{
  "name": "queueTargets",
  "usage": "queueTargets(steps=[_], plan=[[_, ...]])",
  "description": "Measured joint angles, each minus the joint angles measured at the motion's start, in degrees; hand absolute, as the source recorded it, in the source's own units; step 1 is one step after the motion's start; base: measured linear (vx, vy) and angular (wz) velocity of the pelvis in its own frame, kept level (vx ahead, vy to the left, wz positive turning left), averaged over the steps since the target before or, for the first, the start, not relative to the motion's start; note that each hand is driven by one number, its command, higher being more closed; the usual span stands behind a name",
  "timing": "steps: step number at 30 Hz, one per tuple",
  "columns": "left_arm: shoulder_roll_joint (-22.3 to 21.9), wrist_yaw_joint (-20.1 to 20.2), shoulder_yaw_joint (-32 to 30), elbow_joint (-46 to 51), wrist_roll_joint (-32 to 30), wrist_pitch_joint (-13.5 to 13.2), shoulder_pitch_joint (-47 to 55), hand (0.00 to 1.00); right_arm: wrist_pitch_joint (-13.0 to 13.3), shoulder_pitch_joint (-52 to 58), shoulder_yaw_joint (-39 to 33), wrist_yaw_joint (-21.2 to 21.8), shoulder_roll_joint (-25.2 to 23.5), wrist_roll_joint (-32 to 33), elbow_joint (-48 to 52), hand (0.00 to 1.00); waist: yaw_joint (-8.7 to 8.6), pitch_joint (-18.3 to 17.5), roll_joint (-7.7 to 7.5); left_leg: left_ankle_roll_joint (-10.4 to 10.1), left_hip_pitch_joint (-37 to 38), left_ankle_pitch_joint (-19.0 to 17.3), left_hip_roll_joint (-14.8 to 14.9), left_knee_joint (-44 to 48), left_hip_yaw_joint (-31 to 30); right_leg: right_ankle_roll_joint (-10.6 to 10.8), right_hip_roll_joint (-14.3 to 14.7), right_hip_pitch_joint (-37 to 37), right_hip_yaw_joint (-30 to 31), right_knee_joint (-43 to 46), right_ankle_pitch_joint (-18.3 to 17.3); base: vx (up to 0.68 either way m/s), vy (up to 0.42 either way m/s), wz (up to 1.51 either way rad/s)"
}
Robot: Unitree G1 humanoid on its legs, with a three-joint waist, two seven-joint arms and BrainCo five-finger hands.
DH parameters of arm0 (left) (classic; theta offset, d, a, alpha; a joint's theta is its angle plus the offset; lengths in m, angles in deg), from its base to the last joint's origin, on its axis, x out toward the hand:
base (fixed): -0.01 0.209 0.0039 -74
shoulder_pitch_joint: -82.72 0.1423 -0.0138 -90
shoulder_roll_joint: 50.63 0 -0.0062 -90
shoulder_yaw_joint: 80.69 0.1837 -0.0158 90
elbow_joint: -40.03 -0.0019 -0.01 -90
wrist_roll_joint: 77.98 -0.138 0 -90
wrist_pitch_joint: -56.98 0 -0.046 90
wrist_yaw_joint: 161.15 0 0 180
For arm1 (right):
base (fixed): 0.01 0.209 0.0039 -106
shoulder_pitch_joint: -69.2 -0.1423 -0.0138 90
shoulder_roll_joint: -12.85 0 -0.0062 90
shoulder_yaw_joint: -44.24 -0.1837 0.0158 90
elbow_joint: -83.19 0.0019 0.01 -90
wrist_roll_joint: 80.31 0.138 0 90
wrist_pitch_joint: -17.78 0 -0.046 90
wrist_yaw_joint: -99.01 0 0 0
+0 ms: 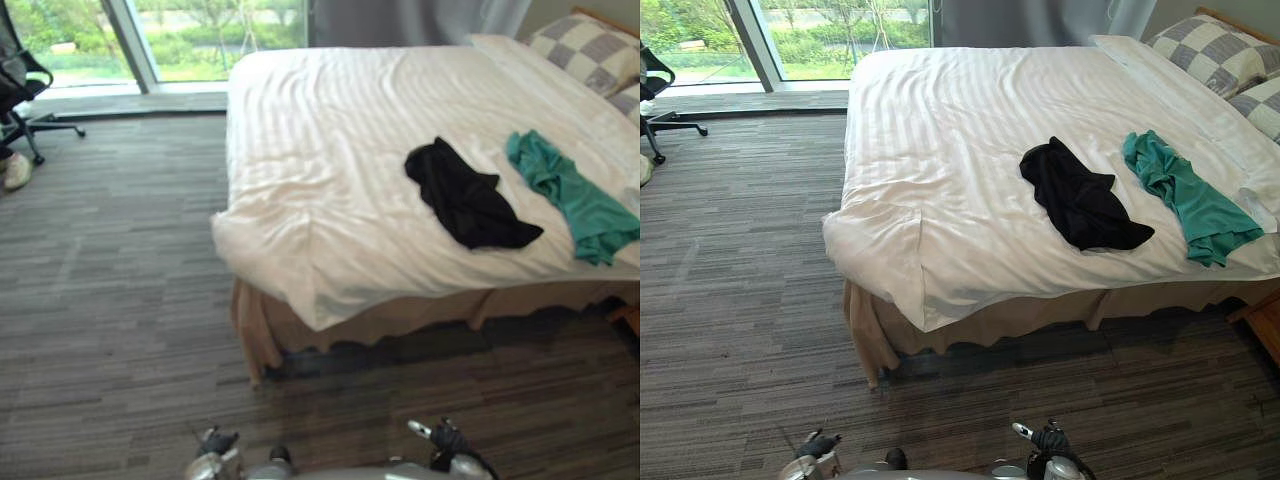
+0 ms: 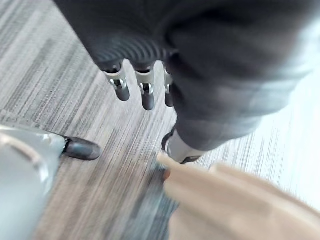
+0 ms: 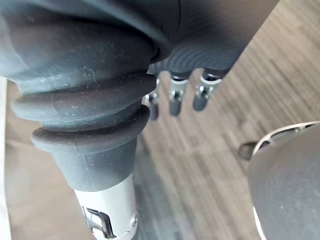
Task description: Tidy the bed and pick cloth on bed and put in laundry
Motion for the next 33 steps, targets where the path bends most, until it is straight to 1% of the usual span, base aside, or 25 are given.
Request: queueTargets(steps=[1,2,4,5,6,8,9,10,11,12,14,15,16,17,18,19,20,21,22,25,26,29,31,32,33], plan=[[2.4,-0.8,-4.4,0.0,2.1,-0.2,-0.2,0.00,0.1,1.0,-0.1,0.0,0.5,0.0,0.0,0.00,-0.04,0.0,0.09,0.0,-0.1,0.0,0.0,0.0,-0.3,-0.1,0.1,0.3,-0.3,-0.4,0.1,0.00,-0.013,0.13],[3.8,-1.0,-7.0,0.0,3.0,-0.3,-0.3,0.00,0.0,1.8,-0.1,0.0,0.7,0.0,-0.1,0.00,-0.04,0.0,0.13,0.0,0.0,0.0,-0.1,0.0,-0.4,0.0,0.1,0.6,-0.5,-0.6,0.2,0.02,-0.016,0.15],[9.2,-2.3,-14.9,0.0,6.7,-0.5,-1.5,0.00,0.0,4.8,-0.2,-0.4,1.2,0.0,-0.1,0.00,0.05,-0.3,0.49,-0.1,0.3,0.0,-0.1,0.0,-0.4,0.0,0.2,1.8,-1.0,-1.6,0.6,0.05,-0.021,0.10],[11.8,-3.2,-17.6,0.0,7.6,-0.5,-2.4,0.00,0.0,5.7,-0.1,-0.6,1.3,0.0,-0.1,0.00,0.16,-0.5,0.73,-0.1,0.5,0.0,-0.2,0.0,-0.4,0.0,0.2,2.1,-1.1,-2.0,0.8,0.08,-0.026,0.04],[15.6,-4.0,-19.8,0.1,8.5,-0.9,-3.7,0.00,0.0,7.1,-0.1,-0.7,1.4,0.0,-0.3,0.00,0.20,-0.5,1.05,-0.1,0.8,0.0,-0.3,0.0,-0.4,0.0,0.2,2.9,-1.1,-2.3,0.9,0.06,-0.021,0.01],[22.1,-5.7,-20.4,0.1,8.3,-1.8,-7.1,0.00,0.2,8.2,0.0,-0.9,2.1,0.2,-0.6,0.00,0.29,-0.9,1.69,-0.1,0.9,0.0,-0.3,0.0,-0.4,0.0,0.2,2.9,-1.1,-2.4,0.9,0.00,0.000,0.00],[23.7,-6.1,-19.9,0.3,7.9,-2.1,-8.4,0.00,0.2,8.2,0.1,-0.9,2.3,0.2,-0.6,0.00,0.40,-1.0,1.88,-0.1,0.9,0.0,-0.3,0.0,-0.4,0.0,0.2,2.9,-1.1,-2.4,0.9,0.00,0.000,0.00],[26.3,-7.2,-17.5,1.2,7.0,-2.4,-11.4,0.00,0.3,8.4,0.2,-1.0,2.6,0.2,-0.6,0.00,0.83,-1.3,2.24,-0.1,0.9,0.0,-0.3,0.0,-0.4,-0.1,0.2,2.9,-1.1,-2.4,0.9,-0.04,-0.006,0.02],[28.3,-8.4,-13.2,3.3,4.6,-2.8,-14.0,0.00,0.7,8.8,0.3,-1.1,2.7,0.5,-0.6,0.00,1.40,-1.5,2.51,-0.1,0.9,0.0,-0.3,0.0,-0.6,0.0,0.2,2.9,-1.2,-2.3,0.9,-0.06,-0.007,0.03],[29.2,-9.0,-10.8,4.9,2.9,-3.0,-15.0,0.00,1.0,8.9,0.3,-1.1,2.7,0.6,-0.6,0.00,1.49,-1.6,2.57,-0.1,0.9,0.0,-0.4,0.0,-0.8,0.0,0.2,2.9,-1.3,-2.3,0.9,-0.07,-0.006,0.05],[31.7,-11.0,-2.8,12.7,-2.7,-3.8,-17.7,0.00,1.6,9.6,0.4,-1.1,2.6,0.9,0.3,0.00,1.44,-1.7,2.68,-0.1,0.8,0.0,-0.4,0.0,-0.9,0.0,0.2,2.8,-1.2,-2.2,1.0,-0.06,-0.004,0.02],[32.0,-11.4,-1.2,14.6,-3.6,-3.9,-18.4,0.00,1.7,10.0,0.4,-1.1,2.6,1.1,0.6,0.00,1.44,-1.7,2.70,0.0,0.8,0.0,-0.4,0.0,-0.9,0.0,0.2,2.8,-1.2,-2.2,1.0,-0.06,-0.002,-0.03],[32.6,-12.5,2.0,18.2,-7.2,-4.3,-19.5,0.00,1.8,10.6,0.3,-1.0,2.6,1.7,0.9,0.00,1.39,-1.7,2.72,0.0,0.7,0.0,-0.4,0.0,-0.9,0.0,0.1,2.7,-1.1,-2.2,1.0,-0.06,-0.003,-0.03],[33.0,-13.4,4.8,21.4,-12.6,-4.3,-20.7,0.00,1.8,11.3,0.3,-0.9,2.6,2.3,1.1,0.00,1.30,-1.6,2.77,-0.1,0.4,-0.1,-0.4,0.0,-0.9,-0.1,0.1,2.6,-1.0,-2.2,0.9,-0.06,-0.006,-0.03],[33.1,-13.6,6.2,23.1,-14.4,-4.3,-21.1,0.00,1.9,11.6,0.3,-0.8,2.6,2.4,1.2,0.00,1.24,-1.7,2.82,-0.1,0.3,-0.1,-0.4,0.0,-0.8,-0.1,0.1,2.4,-1.0,-2.3,0.9,-0.05,-0.006,-0.05],[33.1,-14.3,9.6,26.4,-18.1,-4.4,-21.6,0.00,1.9,12.1,0.1,-0.8,2.6,2.7,1.2,0.00,1.16,-1.9,3.12,-0.1,-0.1,-0.1,-0.4,0.0,-0.6,-0.3,0.2,1.6,-0.7,-2.2,0.8,-0.02,-0.002,-0.09],[33.1,-14.4,12.9,29.1,-22.3,-4.4,-22.0,0.00,1.9,12.3,-0.1,-0.7,2.7,2.8,1.2,0.00,1.15,-2.1,3.51,-0.3,-0.7,-0.2,-0.3,0.0,-0.2,-0.3,0.2,0.6,-0.3,-2.2,0.8,0.01,0.004,-0.13],[33.1,-14.3,14.7,30.4,-24.0,-4.4,-22.2,0.00,2.0,12.3,-0.4,-0.7,2.7,2.8,1.2,0.00,1.08,-2.2,3.76,-0.1,-1.1,-0.1,-0.3,0.0,0.0,-0.3,0.2,0.2,0.0,-2.2,0.9,0.05,0.007,-0.19],[33.1,-14.1,17.8,32.3,-27.7,-4.2,-22.8,0.00,2.1,12.2,-0.4,-0.7,2.9,2.9,1.4,0.00,0.79,-2.3,3.94,-0.1,-1.4,-0.1,-0.2,0.0,0.7,-0.1,0.3,-0.4,0.5,-2.2,1.2,0.03,0.002,-0.16],[32.6,-12.8,23.9,34.1,-34.1,-4.0,-25.6,0.00,2.4,11.9,-1.4,-0.5,2.8,2.9,2.7,0.00,-0.89,-2.2,4.53,-0.1,-2.4,-0.1,-0.2,0.1,1.1,-0.3,0.3,-1.6,0.9,-2.3,1.4,0.04,-0.005,-0.08],[31.9,-11.9,26.4,34.1,-35.7,-4.0,-27.8,0.00,2.3,11.2,-2.1,-0.5,2.9,2.8,2.9,0.00,-1.77,-1.9,5.19,-0.1,-3.2,0.0,-0.2,0.4,1.5,-0.5,0.3,-2.4,1.2,-2.2,1.7,0.07,-0.004,-0.13],[31.5,-11.1,30.8,33.1,-37.2,-3.7,-31.5,0.00,2.2,10.2,-2.6,-0.5,2.9,2.7,2.8,0.00,-2.25,-1.3,5.72,-0.1,-3.9,0.0,0.0,0.5,3.2,-0.6,0.4,-3.9,2.8,-2.2,2.0,0.05,-0.004,-0.27],[31.5,-10.4,35.4,29.3,-39.1,-3.5,-37.6,0.00,2.2,8.9,-2.7,-0.5,2.9,2.7,2.8,0.00,-3.31,-0.4,5.85,-0.1,-4.9,0.0,0.2,0.5,3.9,-0.8,0.6,-5.4,3.5,-2.1,2.1,0.04,-0.019,-0.20],[31.5,-10.4,36.9,27.2,-39.7,-3.1,-40.7,0.00,2.2,7.6,-3.1,-0.6,3.0,2.7,2.9,0.00,-3.81,0.5,6.15,-0.2,-5.9,0.1,0.4,0.5,4.1,-1.2,0.8,-6.7,3.9,-2.0,2.6,0.01,-0.015,-0.13],[31.5,-10.4,37.2,26.9,-40.0,-2.9,-41.4,0.00,2.2,7.3,-3.2,-0.6,3.0,2.7,3.0,0.00,-3.85,0.8,6.22,-0.2,-6.2,0.2,0.5,0.5,4.1,-1.4,0.9,-7.1,4.0,-2.0,2.7,-0.03,-0.008,-0.14]])
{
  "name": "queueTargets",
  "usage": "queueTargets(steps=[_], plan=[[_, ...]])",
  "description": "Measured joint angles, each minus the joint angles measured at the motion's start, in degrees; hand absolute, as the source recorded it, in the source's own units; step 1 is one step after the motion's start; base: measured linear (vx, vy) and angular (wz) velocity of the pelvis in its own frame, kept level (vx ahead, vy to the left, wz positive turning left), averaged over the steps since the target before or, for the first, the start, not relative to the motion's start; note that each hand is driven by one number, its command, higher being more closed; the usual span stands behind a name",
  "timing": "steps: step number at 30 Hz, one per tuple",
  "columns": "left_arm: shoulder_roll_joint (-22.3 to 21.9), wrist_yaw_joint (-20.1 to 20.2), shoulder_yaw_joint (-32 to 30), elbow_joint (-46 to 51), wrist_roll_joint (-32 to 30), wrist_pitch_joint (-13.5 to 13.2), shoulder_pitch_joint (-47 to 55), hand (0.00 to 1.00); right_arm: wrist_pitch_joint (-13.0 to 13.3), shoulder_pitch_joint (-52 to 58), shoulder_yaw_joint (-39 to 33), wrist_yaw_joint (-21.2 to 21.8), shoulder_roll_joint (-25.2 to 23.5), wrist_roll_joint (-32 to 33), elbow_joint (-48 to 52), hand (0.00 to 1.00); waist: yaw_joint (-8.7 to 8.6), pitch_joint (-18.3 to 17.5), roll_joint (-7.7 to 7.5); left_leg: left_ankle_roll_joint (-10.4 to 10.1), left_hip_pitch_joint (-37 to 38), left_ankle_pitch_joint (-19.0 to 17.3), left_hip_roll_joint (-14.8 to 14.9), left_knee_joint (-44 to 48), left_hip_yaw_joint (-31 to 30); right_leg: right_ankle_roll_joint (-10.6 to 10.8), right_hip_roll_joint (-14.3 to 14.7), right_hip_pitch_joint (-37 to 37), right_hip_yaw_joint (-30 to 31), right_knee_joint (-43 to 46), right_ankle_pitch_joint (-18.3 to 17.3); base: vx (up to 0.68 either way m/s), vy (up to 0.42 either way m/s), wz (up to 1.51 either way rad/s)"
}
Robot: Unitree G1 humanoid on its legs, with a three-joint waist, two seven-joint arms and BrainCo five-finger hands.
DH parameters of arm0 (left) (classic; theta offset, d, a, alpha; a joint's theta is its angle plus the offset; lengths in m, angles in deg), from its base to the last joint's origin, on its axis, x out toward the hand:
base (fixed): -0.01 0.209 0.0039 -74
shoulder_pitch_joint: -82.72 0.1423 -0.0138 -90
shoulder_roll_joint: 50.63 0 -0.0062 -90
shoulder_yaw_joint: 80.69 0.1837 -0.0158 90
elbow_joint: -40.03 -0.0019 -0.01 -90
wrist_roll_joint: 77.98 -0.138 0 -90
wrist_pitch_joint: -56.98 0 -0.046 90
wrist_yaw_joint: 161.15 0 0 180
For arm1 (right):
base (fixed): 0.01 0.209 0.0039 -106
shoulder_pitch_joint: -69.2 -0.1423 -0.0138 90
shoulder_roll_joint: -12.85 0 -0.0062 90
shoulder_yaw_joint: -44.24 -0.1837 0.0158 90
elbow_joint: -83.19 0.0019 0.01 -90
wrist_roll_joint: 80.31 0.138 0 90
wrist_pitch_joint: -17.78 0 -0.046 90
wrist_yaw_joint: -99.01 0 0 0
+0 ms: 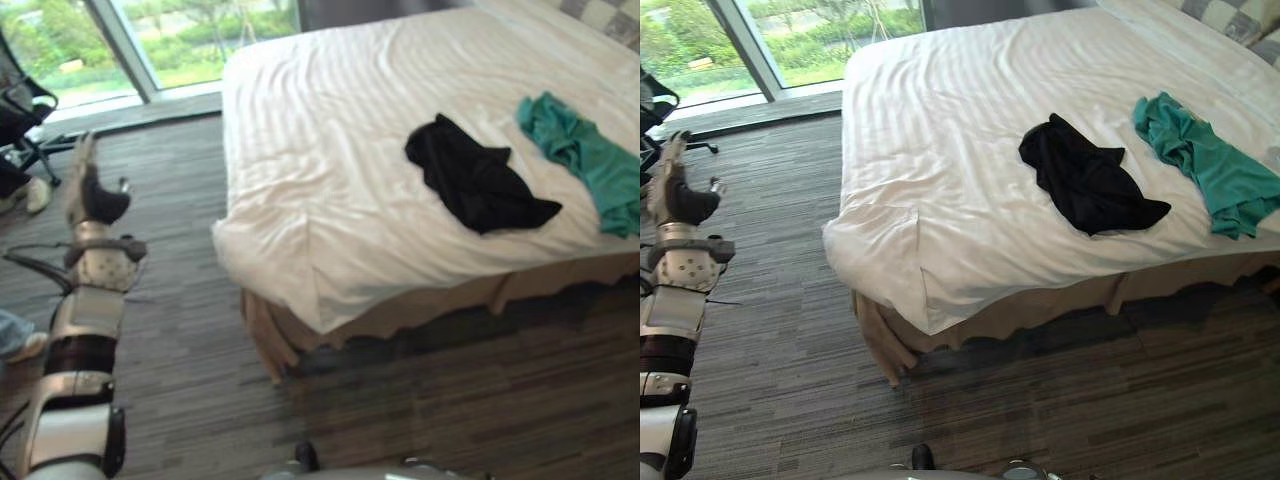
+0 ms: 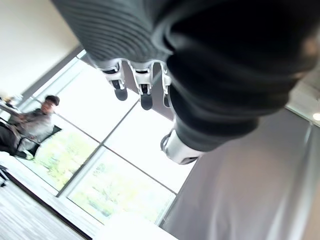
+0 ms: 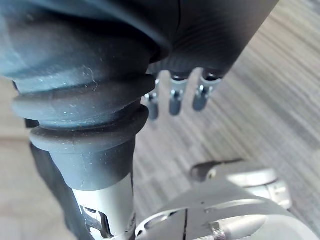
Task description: Tidy the bed and pick cloth on bed and put in laundry
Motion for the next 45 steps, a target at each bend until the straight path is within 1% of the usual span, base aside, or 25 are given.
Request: queueTargets(steps=[2,3,5,8,10,12,13,15,17,21,22,24,25,26,27,28,29,30,31,32,36,37,40,43,45], plan=[[0.1,0.0,2.9,-2.4,-1.9,0.6,-5.4,0.00,0.1,-1.6,-0.4,0.0,-0.1,0.1,0.7,0.00,-0.37,1.8,0.24,-0.1,-3.4,0.8,0.3,0.0,0.5,0.1,0.1,-4.3,1.1,1.4,0.1,-0.04,-0.006,-0.13],[0.1,0.0,3.7,-3.1,-2.6,0.9,-6.6,0.00,0.1,-1.9,-0.4,-0.1,-0.2,0.2,0.8,0.00,-0.39,2.4,0.25,-0.1,-3.8,0.8,0.4,0.0,0.7,0.1,0.2,-5.1,1.3,1.7,0.1,-0.02,-0.010,-0.11],[0.3,0.4,6.4,-5.8,-4.6,1.7,-9.6,0.00,0.1,-2.0,-0.4,-0.3,-0.4,0.9,1.6,0.00,-1.15,4.3,0.15,-0.1,-5.3,0.8,0.7,0.0,1.2,0.1,0.5,-7.0,1.8,2.4,0.1,-0.01,-0.012,-0.11],[1.4,1.4,9.7,-8.5,-6.2,2.1,-13.8,0.00,0.4,-2.3,-0.3,-0.5,-0.9,2.4,2.6,0.00,-1.20,6.4,0.20,0.0,-7.6,1.3,0.9,0.0,1.7,0.1,0.6,-10.4,2.8,3.7,0.1,0.01,-0.009,-0.12],[2.4,2.6,11.0,-10.8,-6.8,2.1,-16.9,0.00,0.7,-2.9,-0.3,-0.5,-0.9,2.5,2.7,0.00,-1.32,7.9,0.19,0.1,-8.9,1.4,1.0,0.0,2.2,0.1,0.6,-11.9,3.2,3.9,0.1,0.02,-0.002,-0.06],[3.3,3.8,12.1,-12.3,-7.1,2.2,-18.7,0.00,0.8,-3.3,-0.2,-0.5,-0.9,2.9,2.6,0.00,-1.33,8.4,0.14,0.2,-10.0,1.4,1.0,0.0,2.6,0.1,0.6,-13.3,3.4,4.3,0.1,0.04,0.001,-0.05],[3.7,4.0,12.3,-13.3,-7.4,2.3,-19.6,0.00,0.9,-3.7,0.1,-0.5,-0.9,3.1,2.6,0.00,-1.39,9.3,0.07,0.2,-10.0,1.4,1.0,0.0,2.7,0.1,0.6,-13.4,3.8,4.3,0.1,0.06,0.001,-0.05],[4.0,4.9,12.4,-13.3,-7.4,2.3,-19.6,0.00,1.2,-4.2,0.4,-0.6,-0.9,4.2,2.6,0.00,-1.45,10.2,0.08,0.2,-10.0,1.4,1.0,0.0,2.8,0.1,0.7,-13.6,4.6,4.6,0.1,0.07,0.002,-0.02],[4.1,5.1,12.4,-14.6,-7.4,2.2,-19.8,0.00,1.7,-4.8,1.0,-0.6,-0.9,4.7,2.7,0.00,-1.45,10.3,0.06,0.2,-10.8,1.4,1.1,0.0,2.8,0.0,0.8,-14.6,4.9,5.0,0.0,0.06,-0.004,0.00],[4.1,6.4,13.5,-17.1,-7.4,2.2,-20.0,0.00,1.8,-6.3,1.4,-1.4,-0.9,5.8,2.6,0.00,-1.47,11.3,0.06,0.2,-11.8,1.4,1.6,0.2,2.9,-0.1,1.1,-16.5,6.2,6.7,0.0,0.07,-0.011,0.00],[4.2,6.8,14.3,-17.6,-7.4,2.2,-20.5,0.00,1.8,-6.7,1.4,-1.4,-1.0,6.2,2.6,0.00,-1.50,12.2,-0.07,0.2,-12.2,1.4,1.9,1.4,2.8,-0.1,1.1,-16.8,6.3,8.1,-0.1,0.05,-0.017,0.08],[4.2,7.5,14.6,-17.6,-7.4,2.1,-20.5,0.00,1.8,-7.0,1.4,-1.5,-0.9,6.2,2.6,0.00,-1.36,12.8,-0.08,0.2,-13.0,1.4,2.5,2.8,2.8,-0.4,1.3,-19.1,7.7,12.2,-0.2,0.06,-0.045,-0.04],[4.3,7.6,14.6,-17.6,-7.4,2.2,-20.6,0.00,1.8,-7.6,1.4,-1.5,-0.7,6.2,2.5,0.00,-1.40,13.6,0.35,0.2,-13.1,1.4,3.7,3.4,2.5,-1.1,1.8,-22.9,8.8,17.9,-1.3,0.02,-0.079,-0.13],[4.4,7.7,14.5,-17.7,-7.3,2.2,-20.8,0.00,1.8,-8.2,1.3,-1.5,-0.6,6.2,2.3,0.00,-1.57,14.1,0.89,0.2,-13.4,1.4,4.4,3.4,2.5,-1.5,2.6,-23.3,9.9,13.3,-2.5,-0.03,-0.095,0.04],[4.5,8.6,14.4,-17.7,-7.2,2.1,-21.6,0.00,1.7,-8.2,1.8,-1.6,-1.1,6.2,2.2,0.00,-2.05,14.2,-1.00,-0.1,-13.9,1.3,2.6,3.6,2.9,-0.3,1.3,-22.0,10.7,3.5,5.5,-0.04,-0.068,0.22],[4.3,8.5,13.9,-17.5,-7.1,2.0,-21.6,0.00,1.6,-8.8,2.2,-1.5,-1.0,6.2,2.0,0.00,-2.72,14.8,-0.54,-0.7,-14.0,0.7,2.4,3.8,2.7,0.2,1.0,-21.3,10.5,2.7,4.7,0.00,-0.066,0.13],[4.3,8.8,14.1,-17.5,-6.1,2.0,-21.5,0.00,1.6,-9.8,2.5,-1.5,-0.4,6.1,2.0,0.00,-2.79,15.9,0.19,-0.7,-14.5,0.8,3.2,4.5,3.2,-0.1,1.7,-21.5,10.9,2.3,5.6,0.03,-0.048,-0.07],[4.0,8.9,14.2,-17.5,-6.0,2.0,-21.3,0.00,1.7,-9.9,2.6,-1.5,-0.3,6.1,2.1,0.00,-2.76,16.0,0.19,-0.7,-14.4,0.8,3.4,4.7,3.3,-0.1,1.8,-21.4,11.0,2.2,5.6,0.04,-0.063,-0.24],[3.3,9.5,14.5,-17.4,-6.0,1.9,-21.0,0.00,1.7,-10.0,2.7,-1.5,-0.3,6.1,2.3,0.00,-3.18,16.0,0.19,-0.7,-14.4,0.8,3.8,5.1,3.6,-0.1,2.1,-21.2,11.0,2.2,5.6,0.03,-0.069,-0.05],[2.1,9.9,15.0,-17.3,-6.0,1.4,-20.9,0.00,1.6,-10.0,3.2,-1.5,-0.3,6.1,2.3,0.00,-4.26,16.1,0.23,-0.7,-14.2,0.8,3.8,5.7,3.7,-0.1,2.1,-20.5,10.9,2.2,5.6,0.03,-0.068,0.00],[-0.3,9.9,16.7,-17.3,-6.0,1.3,-20.9,0.00,1.6,-10.0,3.5,-1.6,-0.3,6.1,2.3,0.00,-4.39,16.1,0.29,-0.7,-13.8,0.8,3.8,5.8,4.5,-0.1,1.8,-20.3,11.0,2.0,5.6,0.01,-0.018,-0.02],[-0.9,9.6,16.8,-17.3,-6.0,1.4,-21.0,1.00,1.6,-10.0,3.5,-1.6,-0.3,6.1,2.3,0.00,-4.37,16.1,0.29,-0.7,-14.1,0.8,3.5,5.8,4.5,-0.1,1.5,-20.4,11.0,1.7,5.6,-0.01,0.001,0.07],[-1.5,9.3,16.9,-16.2,-6.0,1.3,-21.7,1.00,1.6,-10.0,3.5,-1.8,-0.3,6.1,2.2,0.00,-4.28,16.1,0.29,-0.7,-15.4,0.8,3.0,5.7,4.5,0.1,1.1,-21.5,10.9,1.6,5.8,-0.04,0.013,0.10],[-1.6,7.2,16.8,-15.8,-6.1,1.4,-23.0,1.00,1.6,-10.3,4.0,-2.1,-0.2,6.1,2.1,0.00,-4.19,16.1,0.29,-0.7,-16.8,0.8,2.8,5.3,4.5,0.4,1.0,-22.2,10.9,-0.3,7.7,-0.06,0.011,0.01],[-1.4,7.2,16.8,-15.9,-7.5,1.7,-23.6,1.00,1.6,-10.5,4.8,-2.6,0.2,6.0,2.0,0.00,-4.14,16.1,0.29,-0.7,-17.1,0.8,2.6,5.2,4.6,0.5,1.0,-22.3,11.1,-1.3,8.9,-0.06,0.001,-0.05]])
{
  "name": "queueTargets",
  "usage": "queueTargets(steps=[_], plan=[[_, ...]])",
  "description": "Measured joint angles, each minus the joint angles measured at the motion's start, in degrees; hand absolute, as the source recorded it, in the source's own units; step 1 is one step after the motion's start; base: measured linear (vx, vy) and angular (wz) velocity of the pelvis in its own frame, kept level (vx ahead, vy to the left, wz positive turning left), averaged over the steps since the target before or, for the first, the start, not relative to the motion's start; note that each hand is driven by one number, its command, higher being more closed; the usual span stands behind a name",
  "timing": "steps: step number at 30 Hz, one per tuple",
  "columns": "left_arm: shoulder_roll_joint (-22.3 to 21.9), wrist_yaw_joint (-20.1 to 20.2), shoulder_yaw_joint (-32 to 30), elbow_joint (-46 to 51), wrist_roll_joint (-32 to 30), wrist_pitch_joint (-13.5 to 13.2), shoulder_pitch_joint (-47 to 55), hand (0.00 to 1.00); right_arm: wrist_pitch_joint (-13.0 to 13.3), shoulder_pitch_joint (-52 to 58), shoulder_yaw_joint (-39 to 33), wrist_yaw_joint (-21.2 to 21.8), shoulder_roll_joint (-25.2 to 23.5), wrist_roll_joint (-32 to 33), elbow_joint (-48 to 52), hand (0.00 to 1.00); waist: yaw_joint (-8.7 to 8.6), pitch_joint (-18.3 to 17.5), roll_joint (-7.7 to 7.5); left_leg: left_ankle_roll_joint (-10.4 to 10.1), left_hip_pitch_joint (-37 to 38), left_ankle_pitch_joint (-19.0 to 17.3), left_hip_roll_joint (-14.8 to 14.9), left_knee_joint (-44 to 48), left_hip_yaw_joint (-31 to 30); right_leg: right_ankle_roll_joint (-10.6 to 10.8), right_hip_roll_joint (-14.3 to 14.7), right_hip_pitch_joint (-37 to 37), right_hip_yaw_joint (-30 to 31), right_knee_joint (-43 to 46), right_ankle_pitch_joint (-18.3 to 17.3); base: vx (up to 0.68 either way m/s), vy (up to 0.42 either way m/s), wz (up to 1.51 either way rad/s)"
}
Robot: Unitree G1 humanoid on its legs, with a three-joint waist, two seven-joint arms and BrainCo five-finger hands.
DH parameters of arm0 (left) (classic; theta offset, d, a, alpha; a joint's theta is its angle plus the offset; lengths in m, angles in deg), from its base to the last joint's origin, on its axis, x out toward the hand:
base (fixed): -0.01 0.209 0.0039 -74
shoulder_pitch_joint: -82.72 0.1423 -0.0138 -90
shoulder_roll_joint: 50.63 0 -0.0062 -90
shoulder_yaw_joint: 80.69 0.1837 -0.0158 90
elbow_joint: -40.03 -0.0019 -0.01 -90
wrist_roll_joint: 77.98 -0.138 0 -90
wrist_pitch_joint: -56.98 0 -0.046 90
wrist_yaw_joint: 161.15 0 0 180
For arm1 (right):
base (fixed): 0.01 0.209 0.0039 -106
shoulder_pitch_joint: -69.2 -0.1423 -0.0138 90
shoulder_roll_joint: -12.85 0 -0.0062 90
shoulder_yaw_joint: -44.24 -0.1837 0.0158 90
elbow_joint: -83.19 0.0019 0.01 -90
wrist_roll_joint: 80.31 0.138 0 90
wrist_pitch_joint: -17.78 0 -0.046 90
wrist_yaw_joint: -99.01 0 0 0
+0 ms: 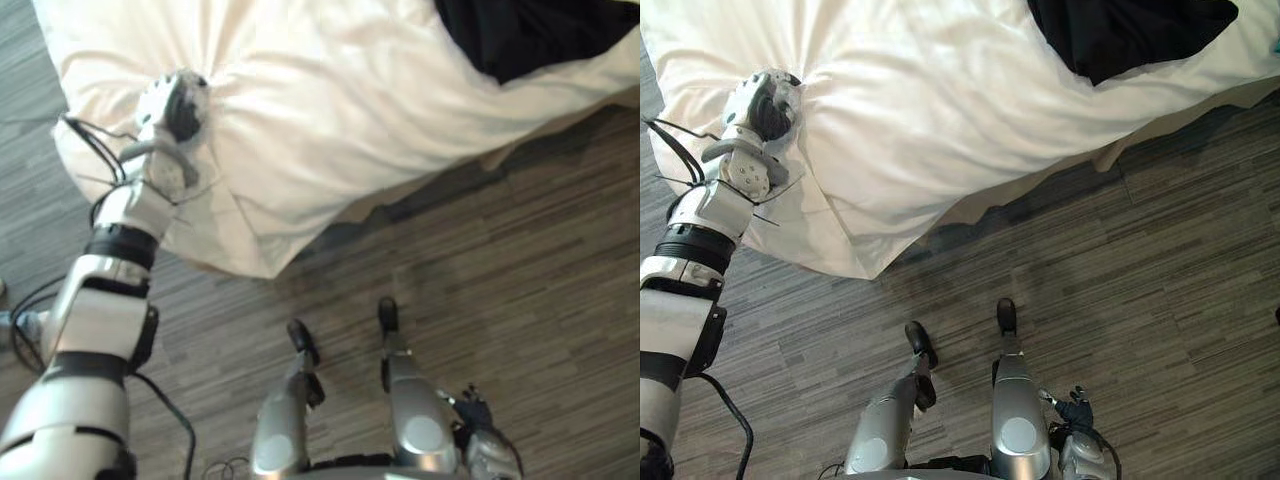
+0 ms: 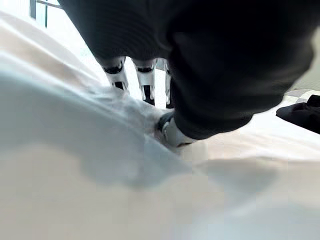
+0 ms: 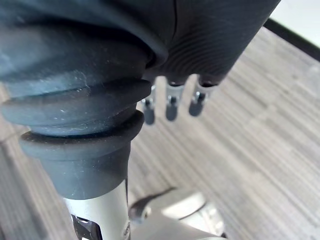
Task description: Tidy the bed and pick cloth on bed and put in laundry
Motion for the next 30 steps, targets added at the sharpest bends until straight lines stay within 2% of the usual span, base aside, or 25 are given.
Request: queueTargets(steps=[4,9,12,18,21,23,27,29,30], plan=[[0.3,0.1,0.0,-1.0,-2.5,0.0,0.4,1.00,0.0,-0.1,1.4,-0.1,0.9,0.0,-0.1,0.00,-0.07,0.0,0.00,0.0,0.2,0.0,-0.7,0.0,0.0,0.5,-0.5,0.1,0.5,-0.3,0.7,-0.06,0.011,-0.05],[0.4,0.2,-2.0,-0.5,-2.6,-1.1,4.8,1.00,-0.1,-0.1,2.2,-0.1,1.3,-0.1,-0.4,0.00,-0.17,0.0,0.03,0.0,1.8,0.0,-0.8,0.0,-0.1,0.5,-0.5,2.4,0.2,-2.1,2.0,-0.06,0.001,-0.04],[0.4,0.2,-3.7,1.7,-2.0,-2.1,10.0,1.00,-0.3,0.0,2.2,-0.1,1.5,-1.0,-0.6,0.00,-0.15,-0.2,0.31,0.0,2.8,0.0,-0.6,-0.1,-0.6,0.5,0.0,3.6,-0.3,-2.0,2.0,-0.06,-0.011,0.05],[0.3,0.9,-9.6,11.0,2.3,-4.1,27.2,1.00,-0.4,0.6,2.2,-0.1,2.2,-2.2,-0.5,0.00,0.11,-1.2,1.14,0.1,6.1,0.2,-0.6,-1.9,-2.0,0.2,0.3,7.0,-2.1,-2.3,1.7,-0.02,0.006,0.11],[-1.4,3.6,-11.6,10.8,2.6,-4.0,37.4,1.00,-0.6,2.6,1.9,-0.1,2.9,-3.0,-0.5,0.00,1.79,-4.6,2.41,0.1,7.4,0.2,-0.6,-2.7,-2.2,0.2,0.4,8.4,-2.6,-3.0,1.4,0.04,0.001,0.07],[-3.5,4.4,-13.8,7.4,2.6,-3.2,43.4,1.00,-1.4,3.5,1.7,0.0,3.5,-4.4,-0.6,0.00,2.14,-5.7,2.77,0.1,9.2,0.2,-0.6,-3.1,-3.1,0.4,0.4,10.7,-3.7,-3.0,0.7,0.04,-0.002,0.18],[-4.9,5.2,-17.4,3.1,2.5,-2.2,52.3,1.00,-1.6,4.7,0.9,0.1,3.5,-4.6,-1.4,0.00,3.55,-8.3,2.41,0.0,9.8,0.2,-0.4,-3.5,-4.4,0.4,0.5,12.0,-5.2,-3.0,0.1,0.02,-0.005,0.22],[-5.8,5.2,-21.9,-0.6,2.3,-1.4,57.8,1.00,-2.0,4.9,0.9,0.1,3.3,-5.7,-1.8,0.00,5.05,-9.7,1.57,0.0,11.2,0.2,-0.5,-3.8,-4.5,0.5,0.4,13.4,-5.4,-3.1,-0.1,0.00,0.004,0.08],[-6.2,5.2,-23.2,-1.3,2.3,-1.3,58.8,0.00,-2.0,5.0,0.9,0.2,3.3,-6.0,-1.8,0.00,5.26,-10.0,1.44,0.0,11.5,0.2,-0.5,-3.9,-4.6,0.5,0.4,13.7,-5.5,-3.1,-0.2,0.00,0.008,0.07]])
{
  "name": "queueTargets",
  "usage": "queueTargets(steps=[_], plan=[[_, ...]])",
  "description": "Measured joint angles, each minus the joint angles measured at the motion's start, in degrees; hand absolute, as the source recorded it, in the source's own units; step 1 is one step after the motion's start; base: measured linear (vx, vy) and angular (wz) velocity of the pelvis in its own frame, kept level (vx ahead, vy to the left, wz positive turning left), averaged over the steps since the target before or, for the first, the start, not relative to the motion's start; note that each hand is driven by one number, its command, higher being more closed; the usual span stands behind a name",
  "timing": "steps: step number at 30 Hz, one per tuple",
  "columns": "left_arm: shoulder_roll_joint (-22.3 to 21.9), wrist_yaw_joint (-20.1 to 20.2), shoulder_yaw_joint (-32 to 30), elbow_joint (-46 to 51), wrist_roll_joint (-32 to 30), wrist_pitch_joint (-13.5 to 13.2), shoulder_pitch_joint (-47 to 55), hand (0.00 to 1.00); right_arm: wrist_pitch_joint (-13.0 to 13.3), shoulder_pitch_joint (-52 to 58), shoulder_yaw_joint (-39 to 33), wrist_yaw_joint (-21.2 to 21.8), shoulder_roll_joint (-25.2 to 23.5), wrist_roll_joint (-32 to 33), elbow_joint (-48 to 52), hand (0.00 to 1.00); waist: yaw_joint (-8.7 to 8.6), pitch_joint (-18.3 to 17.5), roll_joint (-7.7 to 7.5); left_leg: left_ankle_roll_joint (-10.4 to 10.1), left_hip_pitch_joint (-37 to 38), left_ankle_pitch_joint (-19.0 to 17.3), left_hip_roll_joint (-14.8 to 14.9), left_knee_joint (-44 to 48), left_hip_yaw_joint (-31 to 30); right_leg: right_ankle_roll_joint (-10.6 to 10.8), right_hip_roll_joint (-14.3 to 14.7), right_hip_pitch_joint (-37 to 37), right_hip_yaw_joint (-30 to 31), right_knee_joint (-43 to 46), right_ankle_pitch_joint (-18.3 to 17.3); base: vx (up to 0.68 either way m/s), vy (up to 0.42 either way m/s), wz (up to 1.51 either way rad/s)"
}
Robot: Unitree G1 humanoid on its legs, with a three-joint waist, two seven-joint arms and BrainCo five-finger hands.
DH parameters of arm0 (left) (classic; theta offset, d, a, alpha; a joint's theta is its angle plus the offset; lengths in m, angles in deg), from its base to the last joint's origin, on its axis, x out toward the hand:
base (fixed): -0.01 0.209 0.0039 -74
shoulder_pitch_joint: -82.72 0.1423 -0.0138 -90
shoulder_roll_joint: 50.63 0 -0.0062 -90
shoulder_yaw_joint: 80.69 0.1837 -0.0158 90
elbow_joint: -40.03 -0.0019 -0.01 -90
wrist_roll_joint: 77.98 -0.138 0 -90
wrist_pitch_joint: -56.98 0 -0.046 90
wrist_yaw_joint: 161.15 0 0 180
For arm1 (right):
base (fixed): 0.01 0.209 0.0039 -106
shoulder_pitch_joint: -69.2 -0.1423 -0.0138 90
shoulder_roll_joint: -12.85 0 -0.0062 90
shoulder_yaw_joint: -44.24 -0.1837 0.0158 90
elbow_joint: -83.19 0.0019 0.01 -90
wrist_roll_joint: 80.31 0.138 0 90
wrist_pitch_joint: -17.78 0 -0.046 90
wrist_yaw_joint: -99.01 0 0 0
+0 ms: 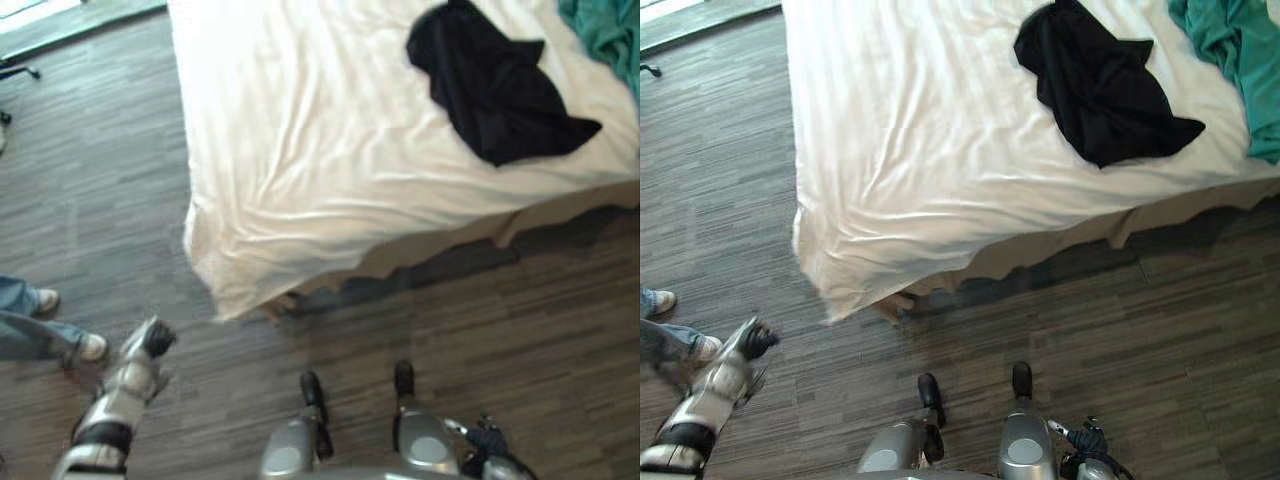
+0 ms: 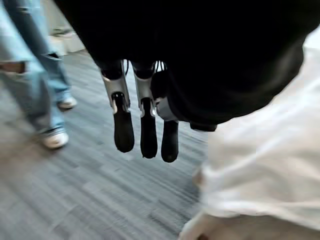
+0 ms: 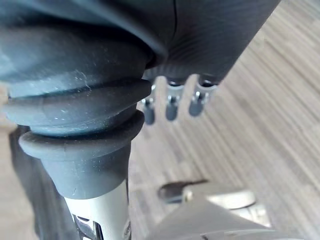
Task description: Tidy the bed and pick cloth on bed and put in laundry
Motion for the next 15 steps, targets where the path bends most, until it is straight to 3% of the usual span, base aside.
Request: queueTargets(steps=[2,5,7,11,15], plan=[[-2.9,-0.1,-6.3,-2.7,-0.1,0.5,4.4,0.00,0.0,0.9,0.0,0.1,0.0,-0.7,0.0,0.00,1.11,-2.2,-0.51,0.0,0.5,0.0,-0.3,-0.2,-0.2,0.1,-0.3,0.7,-0.3,-0.3,-0.1,-0.02,0.015,0.07],[-6.8,-1.0,-13.6,-6.0,-0.1,1.7,7.7,0.00,-0.1,1.1,-0.1,0.1,-0.6,-0.7,-0.5,0.00,1.18,-3.2,-1.13,0.0,2.0,0.0,-0.4,-0.7,-0.5,0.1,-0.4,2.6,-0.8,-1.0,-0.1,-0.01,0.004,0.07],[-11.4,-2.6,-21.7,-9.3,0.4,3.0,10.6,0.00,-0.2,2.2,-0.4,0.1,-1.7,-0.7,-0.5,0.00,1.28,-5.0,-1.72,-0.1,2.9,-0.1,-0.4,-1.2,-0.8,0.2,-0.3,3.5,-1.2,-1.4,-0.3,-0.01,-0.003,0.05],[-18.0,-2.8,-31.6,-11.0,5.7,5.3,13.6,0.00,-0.8,3.9,-1.8,0.6,-2.3,-1.0,-0.7,0.00,2.27,-7.1,-2.03,-0.3,3.5,-0.3,-0.4,-1.3,-1.7,0.2,-0.3,4.6,-2.0,-2.0,-0.5,-0.01,-0.008,0.10],[-22.8,-2.9,-33.4,-10.3,11.8,5.5,14.4,0.00,-1.7,4.2,-2.4,1.1,-2.2,-2.0,-1.0,0.00,2.81,-8.6,-2.02,-0.3,3.9,-0.3,-0.4,-1.4,-2.5,0.4,-0.3,5.5,-2.9,-2.1,-1.0,-0.02,-0.011,0.13]])
